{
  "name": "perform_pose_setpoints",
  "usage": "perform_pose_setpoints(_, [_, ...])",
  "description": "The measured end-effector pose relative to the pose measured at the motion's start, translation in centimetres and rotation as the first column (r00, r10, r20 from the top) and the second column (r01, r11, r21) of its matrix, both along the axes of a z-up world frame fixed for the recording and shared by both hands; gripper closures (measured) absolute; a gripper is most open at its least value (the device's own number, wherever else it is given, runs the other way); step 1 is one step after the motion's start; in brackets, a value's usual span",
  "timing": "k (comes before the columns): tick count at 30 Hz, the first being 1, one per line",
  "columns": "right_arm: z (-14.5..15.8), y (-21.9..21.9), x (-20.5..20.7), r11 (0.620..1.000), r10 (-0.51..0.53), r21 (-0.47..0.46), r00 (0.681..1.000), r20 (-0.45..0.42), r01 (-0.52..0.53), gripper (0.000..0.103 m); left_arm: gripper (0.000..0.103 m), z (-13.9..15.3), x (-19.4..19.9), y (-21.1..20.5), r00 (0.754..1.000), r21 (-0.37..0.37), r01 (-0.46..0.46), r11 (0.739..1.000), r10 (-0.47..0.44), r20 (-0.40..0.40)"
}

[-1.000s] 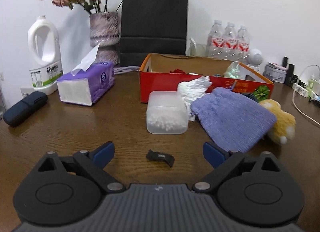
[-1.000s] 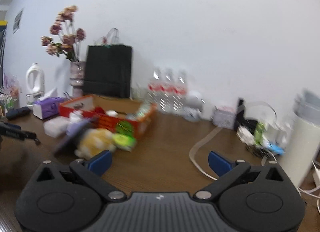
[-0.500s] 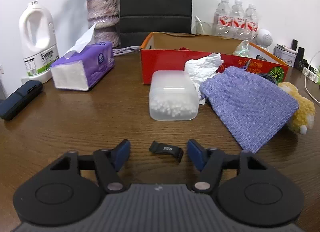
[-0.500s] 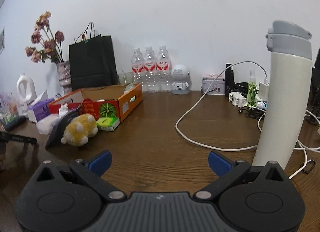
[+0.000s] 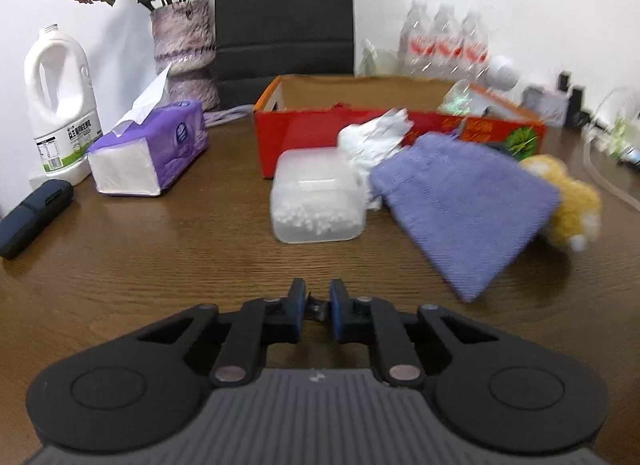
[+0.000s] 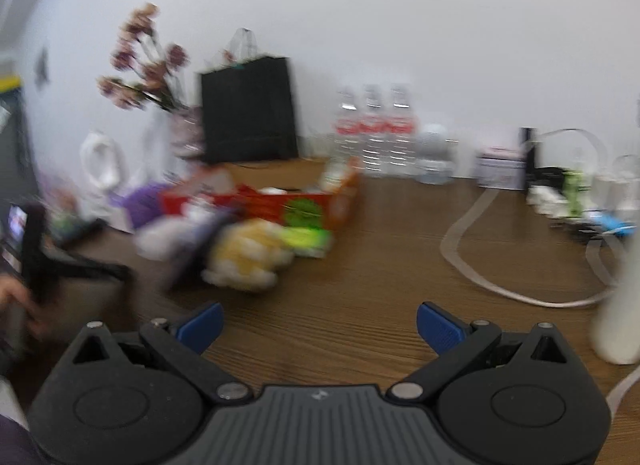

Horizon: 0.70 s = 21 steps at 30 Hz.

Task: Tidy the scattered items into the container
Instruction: 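Grasp the small black clip on the desk with the left tool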

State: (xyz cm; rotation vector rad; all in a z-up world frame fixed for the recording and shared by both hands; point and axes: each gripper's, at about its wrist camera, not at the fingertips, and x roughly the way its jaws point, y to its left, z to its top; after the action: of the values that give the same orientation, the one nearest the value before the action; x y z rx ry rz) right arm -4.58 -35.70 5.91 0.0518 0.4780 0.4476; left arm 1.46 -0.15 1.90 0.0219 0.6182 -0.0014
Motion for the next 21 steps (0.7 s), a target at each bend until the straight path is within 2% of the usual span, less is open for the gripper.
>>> perform_pose_setpoints(4, [0.2,5.2,0.2,0.994,0.092,0.068,0.996,-0.015,-0.09,0.0,0.093,0.6,-2.1,-0.1,0.999,-0.063,0.034,0.997,-0.033,0.023])
perform_pose_setpoints(6, [0.0,7.3,0.3,0.991,0.112,0.071,0.994,-0.017,-0.111,0.0,0.094,0.9,-3.3,0.0,0.998,-0.093,0.043,0.995,-0.039,0.042])
perform_pose_setpoints(10, [-0.9,10.9,1.0,0.999,0.021,-0.037,0.999,-0.047,-0.023,0.0,0.094,1.4,-5.0,0.8,0.996,-0.131,0.062,0.989,-0.053,0.072])
perform_pose_setpoints(14, [-1.6,13.0,2.4,0.993,-0.033,-0.114,0.999,-0.025,0.03,0.005,0.094,1.7,-5.4,1.3,0.994,-0.138,0.076,0.987,-0.065,0.087])
perform_pose_setpoints(19, [-2.1,14.7,7.5,0.975,-0.13,-0.181,0.991,-0.002,0.128,0.007,0.094,1.6,-4.9,1.5,0.995,-0.135,0.063,0.989,-0.052,0.088])
perform_pose_setpoints(20, [-2.5,14.9,8.7,0.971,-0.147,-0.192,0.989,-0.019,0.141,0.009,0.094,1.6,-4.7,1.5,0.995,-0.128,0.059,0.99,-0.048,0.085])
perform_pose_setpoints(21, [-3.0,15.0,9.9,0.97,-0.156,-0.198,0.987,-0.049,0.144,0.023,0.094,1.6,-4.8,1.4,0.995,-0.123,0.059,0.991,-0.048,0.089])
